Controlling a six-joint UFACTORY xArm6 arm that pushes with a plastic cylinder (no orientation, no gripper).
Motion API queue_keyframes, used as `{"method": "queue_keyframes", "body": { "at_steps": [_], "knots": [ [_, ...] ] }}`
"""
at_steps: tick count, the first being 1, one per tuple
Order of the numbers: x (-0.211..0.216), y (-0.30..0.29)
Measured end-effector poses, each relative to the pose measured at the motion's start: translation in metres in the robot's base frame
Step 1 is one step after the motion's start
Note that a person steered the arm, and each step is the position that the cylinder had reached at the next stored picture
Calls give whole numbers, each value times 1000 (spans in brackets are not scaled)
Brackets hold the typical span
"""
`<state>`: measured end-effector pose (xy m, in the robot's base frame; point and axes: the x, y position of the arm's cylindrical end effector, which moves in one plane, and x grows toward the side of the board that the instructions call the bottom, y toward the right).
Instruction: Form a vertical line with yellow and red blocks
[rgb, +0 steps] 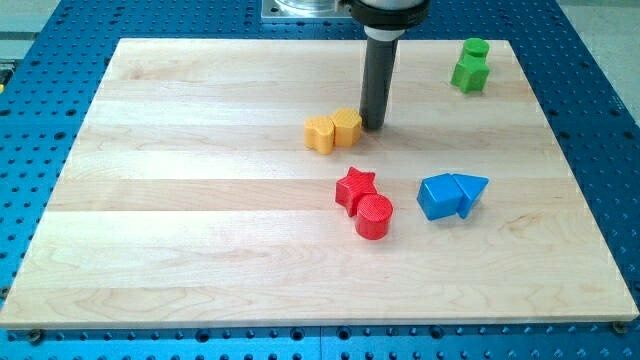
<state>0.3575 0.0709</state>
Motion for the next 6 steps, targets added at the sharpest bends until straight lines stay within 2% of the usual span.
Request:
{"method": "queue_keyframes", "body": {
  "at_steps": [1,2,4,5,6],
  "knots": [
    [0,17],
    [56,43],
    [155,30],
    [180,5],
    [165,-44]
  ]
}}
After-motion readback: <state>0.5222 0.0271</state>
